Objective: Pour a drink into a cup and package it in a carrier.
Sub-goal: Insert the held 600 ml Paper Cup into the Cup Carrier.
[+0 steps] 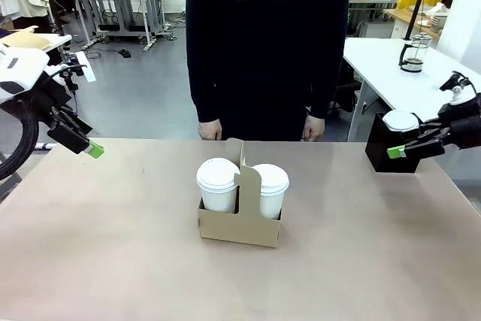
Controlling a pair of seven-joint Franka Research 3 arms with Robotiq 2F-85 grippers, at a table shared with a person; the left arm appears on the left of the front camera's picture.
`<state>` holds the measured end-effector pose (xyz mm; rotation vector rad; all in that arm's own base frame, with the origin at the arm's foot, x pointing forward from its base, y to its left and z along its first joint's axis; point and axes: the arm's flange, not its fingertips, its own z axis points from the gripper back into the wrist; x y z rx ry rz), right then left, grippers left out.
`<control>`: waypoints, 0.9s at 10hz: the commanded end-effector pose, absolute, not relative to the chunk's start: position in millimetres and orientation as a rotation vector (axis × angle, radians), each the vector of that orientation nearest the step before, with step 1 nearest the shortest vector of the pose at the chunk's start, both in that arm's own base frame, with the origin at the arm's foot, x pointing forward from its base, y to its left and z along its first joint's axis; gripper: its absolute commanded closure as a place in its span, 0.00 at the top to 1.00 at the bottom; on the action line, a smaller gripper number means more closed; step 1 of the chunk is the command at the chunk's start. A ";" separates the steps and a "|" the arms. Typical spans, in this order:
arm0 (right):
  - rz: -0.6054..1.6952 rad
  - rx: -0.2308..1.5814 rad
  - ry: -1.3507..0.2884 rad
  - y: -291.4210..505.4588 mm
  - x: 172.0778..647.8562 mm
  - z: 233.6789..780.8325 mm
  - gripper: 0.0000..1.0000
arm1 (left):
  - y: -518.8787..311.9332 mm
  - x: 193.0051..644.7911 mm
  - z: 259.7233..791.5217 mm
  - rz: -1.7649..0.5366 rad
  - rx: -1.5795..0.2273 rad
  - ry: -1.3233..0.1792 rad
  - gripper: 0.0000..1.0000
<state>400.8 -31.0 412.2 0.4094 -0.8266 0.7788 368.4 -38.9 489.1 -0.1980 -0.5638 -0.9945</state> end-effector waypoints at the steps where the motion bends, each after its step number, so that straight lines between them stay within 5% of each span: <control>1: 0.773 0.435 -0.783 -24.7 368.0 407.4 1.00 | -37.5 368.3 489.4 -1.002 -0.210 -0.574 1.00; 3: 0.782 0.412 -0.815 -31.2 400.5 411.4 1.00 | -37.5 368.3 489.4 -1.002 -0.210 -0.574 1.00; 9: 0.782 0.412 -0.815 -31.2 400.5 411.4 1.00 | -37.5 368.3 489.4 -1.002 -0.210 -0.574 1.00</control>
